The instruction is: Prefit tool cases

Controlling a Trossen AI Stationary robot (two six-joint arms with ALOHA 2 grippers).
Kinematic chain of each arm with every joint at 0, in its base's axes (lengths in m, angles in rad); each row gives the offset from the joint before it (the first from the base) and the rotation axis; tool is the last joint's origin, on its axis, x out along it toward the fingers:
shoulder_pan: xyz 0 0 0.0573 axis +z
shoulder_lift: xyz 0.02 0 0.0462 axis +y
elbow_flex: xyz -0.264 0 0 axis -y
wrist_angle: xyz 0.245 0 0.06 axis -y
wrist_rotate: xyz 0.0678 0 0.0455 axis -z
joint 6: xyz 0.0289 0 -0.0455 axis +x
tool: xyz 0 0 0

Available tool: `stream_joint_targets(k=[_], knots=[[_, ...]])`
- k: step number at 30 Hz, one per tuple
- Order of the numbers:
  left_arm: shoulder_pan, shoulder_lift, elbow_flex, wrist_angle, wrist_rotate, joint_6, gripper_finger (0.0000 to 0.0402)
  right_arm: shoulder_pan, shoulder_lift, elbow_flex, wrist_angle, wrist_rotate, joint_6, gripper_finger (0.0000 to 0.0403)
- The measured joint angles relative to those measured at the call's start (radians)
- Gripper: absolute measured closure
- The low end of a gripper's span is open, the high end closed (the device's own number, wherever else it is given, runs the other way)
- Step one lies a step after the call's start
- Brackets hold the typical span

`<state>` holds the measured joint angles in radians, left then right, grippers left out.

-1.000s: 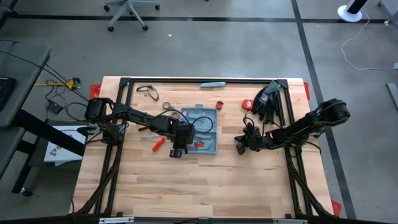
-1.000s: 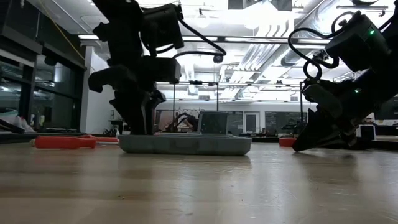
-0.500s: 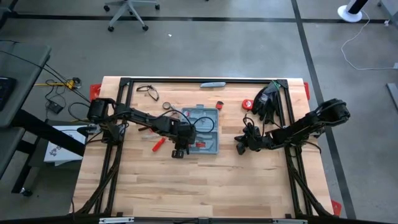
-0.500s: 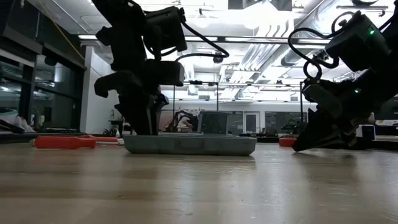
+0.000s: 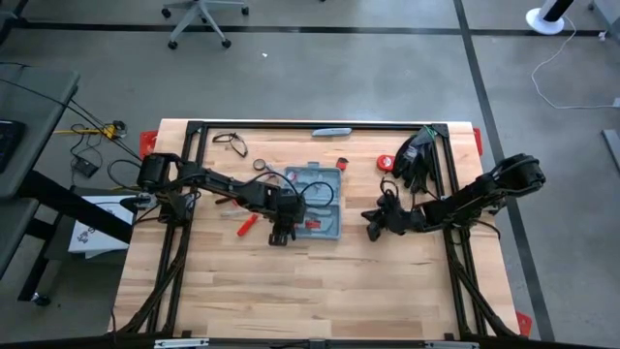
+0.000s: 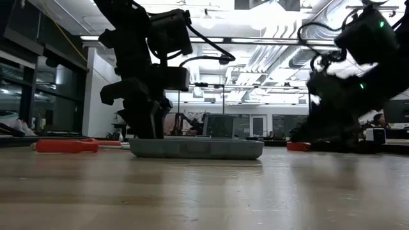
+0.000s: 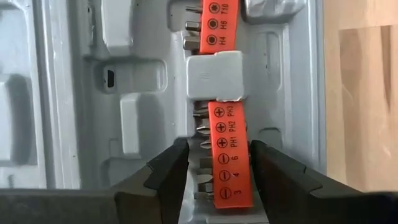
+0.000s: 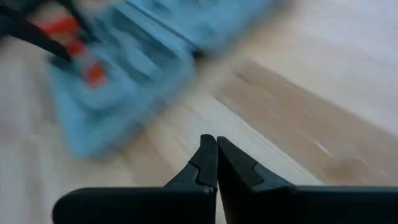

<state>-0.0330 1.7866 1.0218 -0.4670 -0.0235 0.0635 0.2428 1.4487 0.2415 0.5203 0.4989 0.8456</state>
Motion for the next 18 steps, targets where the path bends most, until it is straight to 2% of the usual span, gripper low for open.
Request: stream_joint_targets(k=[2,6,12,18], knots=[[0.0,0.0,0.0,0.001,-0.002,0.0,0.0239,0.0,0.0,0.016,0.066,0.001,-0.061,0.0402],[0.0,0.0,0.0,0.005,-0.016,0.0,0.024,-0.008,0.034,0.119,0.045,-0.015,-0.176,0.0403],[0.0,0.0,0.0,0.053,-0.019,0.0,0.024,-0.053,0.202,0.329,0.02,-0.137,-0.365,0.0403],[0.0,-0.001,0.0,0.07,-0.019,-0.007,0.024,-0.104,0.38,0.527,-0.027,-0.275,-0.488,0.0403]])
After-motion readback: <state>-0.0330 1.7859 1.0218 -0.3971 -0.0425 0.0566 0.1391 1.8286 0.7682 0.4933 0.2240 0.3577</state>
